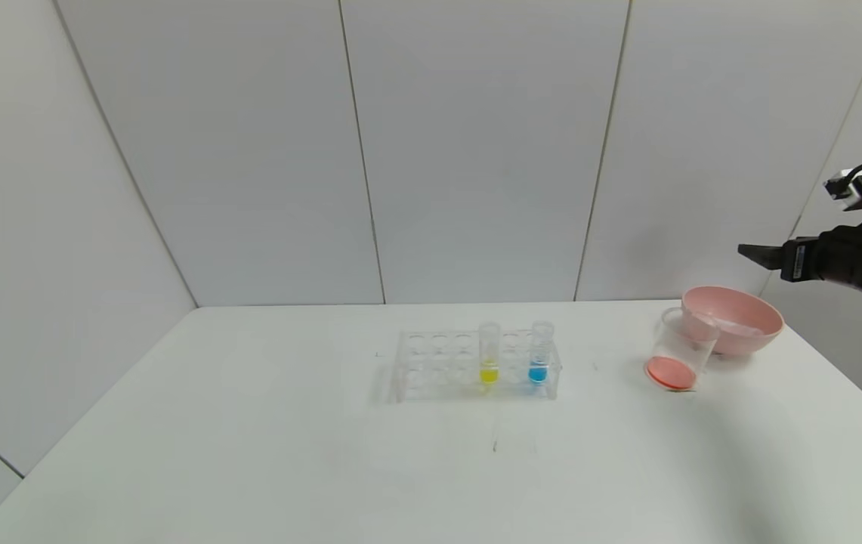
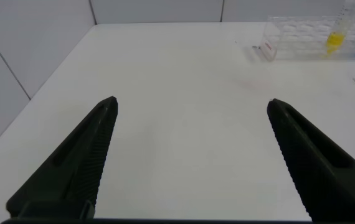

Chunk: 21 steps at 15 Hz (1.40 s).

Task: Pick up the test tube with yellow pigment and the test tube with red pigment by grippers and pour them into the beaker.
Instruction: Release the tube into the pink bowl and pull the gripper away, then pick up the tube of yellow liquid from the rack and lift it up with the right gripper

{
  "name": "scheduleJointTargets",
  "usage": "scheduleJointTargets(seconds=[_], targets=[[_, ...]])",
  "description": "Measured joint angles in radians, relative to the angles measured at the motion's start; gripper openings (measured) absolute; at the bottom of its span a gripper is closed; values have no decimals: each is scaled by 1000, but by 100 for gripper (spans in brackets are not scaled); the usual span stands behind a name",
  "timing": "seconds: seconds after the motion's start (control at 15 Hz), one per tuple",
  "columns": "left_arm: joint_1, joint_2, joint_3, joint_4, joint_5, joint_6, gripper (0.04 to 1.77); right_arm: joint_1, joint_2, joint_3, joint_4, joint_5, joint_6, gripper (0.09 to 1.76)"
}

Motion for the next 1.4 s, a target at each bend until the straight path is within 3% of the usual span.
scheduleJointTargets(seconds=[0.33,0.8,1.13,1.4], targets=[[0,0,0,0,0,0,172,145,-217,209,-7,-99,56,166],[0,0,0,0,0,0,172,526,-460,472,-13,-440,148,169],[0,0,0,0,0,0,172,756,-502,548,-9,-659,273,170],[0,0,0,0,0,0,172,880,-481,578,-5,-705,303,170]])
